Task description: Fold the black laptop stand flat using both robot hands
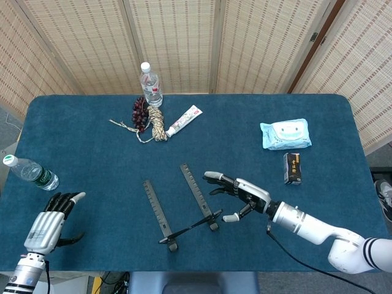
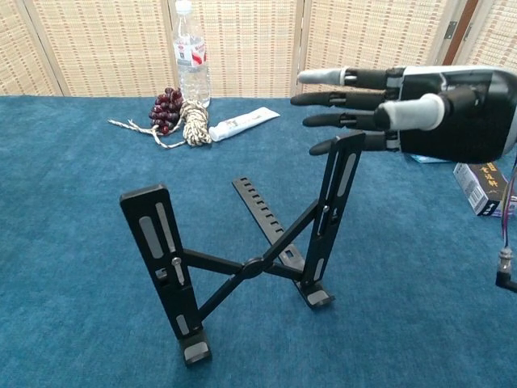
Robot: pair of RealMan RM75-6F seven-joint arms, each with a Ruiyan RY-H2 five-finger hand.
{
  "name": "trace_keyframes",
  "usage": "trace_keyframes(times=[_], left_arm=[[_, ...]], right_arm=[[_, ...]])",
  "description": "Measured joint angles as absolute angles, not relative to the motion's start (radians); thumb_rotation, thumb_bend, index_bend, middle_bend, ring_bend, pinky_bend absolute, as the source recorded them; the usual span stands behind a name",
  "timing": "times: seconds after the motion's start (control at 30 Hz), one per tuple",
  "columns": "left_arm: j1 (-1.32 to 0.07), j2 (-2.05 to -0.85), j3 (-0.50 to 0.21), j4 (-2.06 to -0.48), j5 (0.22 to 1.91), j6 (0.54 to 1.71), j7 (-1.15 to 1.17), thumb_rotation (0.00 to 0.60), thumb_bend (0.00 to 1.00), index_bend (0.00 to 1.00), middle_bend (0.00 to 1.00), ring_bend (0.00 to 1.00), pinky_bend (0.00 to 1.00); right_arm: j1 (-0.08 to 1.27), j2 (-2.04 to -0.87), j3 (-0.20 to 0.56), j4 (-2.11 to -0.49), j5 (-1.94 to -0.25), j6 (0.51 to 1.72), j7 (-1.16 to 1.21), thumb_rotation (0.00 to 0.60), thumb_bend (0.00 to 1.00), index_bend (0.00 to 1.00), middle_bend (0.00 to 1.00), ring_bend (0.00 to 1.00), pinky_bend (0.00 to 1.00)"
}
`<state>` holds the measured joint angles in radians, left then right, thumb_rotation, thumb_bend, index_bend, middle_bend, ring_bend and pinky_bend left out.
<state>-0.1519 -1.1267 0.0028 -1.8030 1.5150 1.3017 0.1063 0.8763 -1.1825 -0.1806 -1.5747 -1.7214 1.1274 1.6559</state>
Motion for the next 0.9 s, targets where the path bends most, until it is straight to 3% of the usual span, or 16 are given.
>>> trace_keyframes(times=[0.33, 0.57, 0.9], left_arm=[[-0.261, -1.151, 0.052, -1.729, 1.649, 1.165, 0.012, 0.600, 0.17, 0.17, 0.12, 0.10, 0.00], [-0.348, -1.186, 0.084, -1.685, 1.721, 1.070, -0.001, 0.600, 0.17, 0.16, 0.05, 0.02, 0.00], [-0.415, -1.233, 0.112, -1.679, 1.771, 1.033, -0.038, 0.600, 0.17, 0.16, 0.02, 0.00, 0.00]], right_arm=[[0.850, -1.116, -0.157, -1.638, -1.690, 1.111, 1.607, 0.600, 0.00, 0.00, 0.06, 0.03, 0.17], [0.835, -1.098, -0.157, -1.666, -1.694, 1.093, 1.587, 0.600, 0.00, 0.00, 0.06, 0.02, 0.17], [0.812, -1.089, -0.162, -1.692, -1.706, 1.077, 1.567, 0.600, 0.00, 0.00, 0.06, 0.02, 0.17]])
